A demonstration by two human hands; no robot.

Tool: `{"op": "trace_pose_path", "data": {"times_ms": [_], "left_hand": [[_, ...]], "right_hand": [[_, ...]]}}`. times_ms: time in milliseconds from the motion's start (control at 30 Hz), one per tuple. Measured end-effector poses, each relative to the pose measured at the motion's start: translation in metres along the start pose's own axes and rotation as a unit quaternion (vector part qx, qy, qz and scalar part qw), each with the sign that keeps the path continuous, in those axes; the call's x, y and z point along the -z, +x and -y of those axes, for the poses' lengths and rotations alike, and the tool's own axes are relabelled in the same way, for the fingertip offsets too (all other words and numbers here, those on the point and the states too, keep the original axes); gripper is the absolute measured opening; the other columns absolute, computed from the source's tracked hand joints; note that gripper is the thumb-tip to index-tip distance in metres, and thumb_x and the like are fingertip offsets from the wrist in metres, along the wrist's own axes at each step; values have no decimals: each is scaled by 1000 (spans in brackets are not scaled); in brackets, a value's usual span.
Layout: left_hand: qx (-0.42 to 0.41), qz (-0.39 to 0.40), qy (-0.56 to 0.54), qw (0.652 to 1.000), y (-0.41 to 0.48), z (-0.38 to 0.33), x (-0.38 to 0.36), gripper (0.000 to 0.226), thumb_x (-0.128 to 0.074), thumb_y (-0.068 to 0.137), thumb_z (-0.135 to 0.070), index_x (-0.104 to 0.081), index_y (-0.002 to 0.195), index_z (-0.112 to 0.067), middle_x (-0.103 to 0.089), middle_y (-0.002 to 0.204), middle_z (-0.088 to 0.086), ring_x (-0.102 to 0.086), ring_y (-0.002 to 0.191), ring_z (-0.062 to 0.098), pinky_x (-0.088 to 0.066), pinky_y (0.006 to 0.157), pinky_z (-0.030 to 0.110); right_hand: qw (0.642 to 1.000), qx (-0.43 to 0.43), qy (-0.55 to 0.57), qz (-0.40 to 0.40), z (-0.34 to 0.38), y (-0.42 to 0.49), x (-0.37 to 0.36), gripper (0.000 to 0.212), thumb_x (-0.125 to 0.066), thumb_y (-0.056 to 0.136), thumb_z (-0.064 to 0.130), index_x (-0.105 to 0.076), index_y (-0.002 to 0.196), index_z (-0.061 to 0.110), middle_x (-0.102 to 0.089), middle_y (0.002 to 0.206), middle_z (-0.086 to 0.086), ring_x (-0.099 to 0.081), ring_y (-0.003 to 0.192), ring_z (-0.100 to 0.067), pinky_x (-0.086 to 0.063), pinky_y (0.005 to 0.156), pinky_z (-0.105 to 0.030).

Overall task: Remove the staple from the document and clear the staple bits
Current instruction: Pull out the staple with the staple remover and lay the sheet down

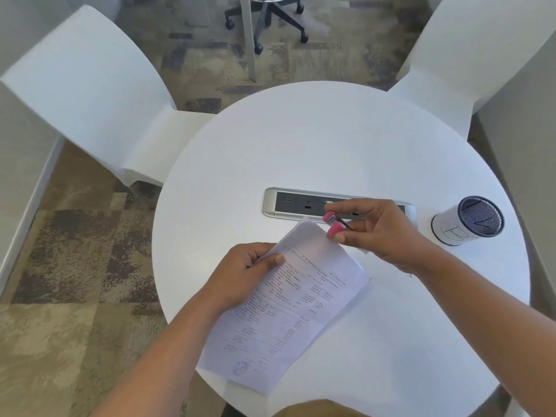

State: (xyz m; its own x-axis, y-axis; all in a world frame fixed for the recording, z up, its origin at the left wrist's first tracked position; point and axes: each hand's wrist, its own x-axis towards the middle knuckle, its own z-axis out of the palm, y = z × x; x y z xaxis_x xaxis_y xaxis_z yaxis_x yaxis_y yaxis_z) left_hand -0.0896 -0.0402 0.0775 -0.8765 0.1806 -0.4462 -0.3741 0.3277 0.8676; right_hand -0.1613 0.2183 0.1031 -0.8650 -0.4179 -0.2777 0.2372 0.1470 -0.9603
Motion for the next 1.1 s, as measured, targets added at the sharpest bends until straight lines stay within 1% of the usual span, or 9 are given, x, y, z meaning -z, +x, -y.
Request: {"op": "trace_pose_path", "data": {"times_ms": [67,133,233,300,400,600,767,933,1100], "left_hand": [[-3,3,2,1000,-2,-1,0,21,-59,99,-31,-77,89,-29,-77,85,-5,-73,75,14,-54,69,27],[-4,3,4,1000,-5,-1,-1,21,-59,99,-31,-77,90,-27,-77,85,-3,-74,76,17,-55,70,31],[-8,6,1,1000,-8,-1,-2,20,-59,99,-30,-77,91,-29,-78,87,-2,-75,78,20,-55,72,33],[-13,10,3,1000,-10,-3,-3,22,-59,100,-30,-77,88,-34,-78,86,-4,-74,76,17,-55,71,31],[-16,11,15,1000,-12,-2,-4,21,-59,100,-31,-76,89,-36,-78,85,-5,-74,76,16,-55,70,32],[-21,11,31,999,-15,-5,-7,24,-59,99,-32,-75,82,-39,-75,80,-9,-70,69,11,-51,66,26],[-22,8,42,999,-15,-5,-10,23,-59,99,-32,-75,84,-38,-76,80,-10,-71,71,12,-53,66,28],[-24,4,45,999,-14,-4,-11,20,-58,100,-33,-75,89,-35,-77,84,-9,-73,73,13,-55,68,29],[-22,3,45,999,-13,-2,-11,20,-58,99,-33,-76,91,-30,-77,85,-6,-73,76,17,-56,71,36]], "right_hand": [[996,24,-88,10,4,-1,-5,47,-84,73,11,-71,116,23,-73,108,4,-73,98,-21,-53,95,-35],[989,30,-145,10,8,-3,-8,46,-83,74,15,-70,117,25,-72,109,6,-71,100,-18,-51,99,-37],[982,15,-189,16,16,-7,-12,45,-82,74,10,-70,114,25,-75,101,7,-72,91,-7,-54,92,-24],[973,18,-231,20,21,-9,-18,47,-83,72,13,-68,115,26,-73,100,12,-68,81,0,-53,83,-17],[958,26,-286,14,22,-8,-22,48,-86,70,28,-68,115,31,-70,97,18,-58,74,-2,-55,79,-21],[952,28,-304,19,25,-9,-26,37,-90,64,32,-74,98,31,-70,89,16,-61,74,-5,-57,75,-28],[933,57,-353,44,25,-9,-28,31,-85,68,39,-74,97,35,-71,94,18,-64,90,-5,-56,79,-32],[928,76,-363,30,20,-7,-30,30,-79,69,48,-73,88,25,-70,84,11,-65,86,-11,-56,78,-40],[918,105,-383,11,13,-7,-33,25,-74,72,47,-71,84,25,-65,75,15,-63,80,-14,-56,73,-42]]}}
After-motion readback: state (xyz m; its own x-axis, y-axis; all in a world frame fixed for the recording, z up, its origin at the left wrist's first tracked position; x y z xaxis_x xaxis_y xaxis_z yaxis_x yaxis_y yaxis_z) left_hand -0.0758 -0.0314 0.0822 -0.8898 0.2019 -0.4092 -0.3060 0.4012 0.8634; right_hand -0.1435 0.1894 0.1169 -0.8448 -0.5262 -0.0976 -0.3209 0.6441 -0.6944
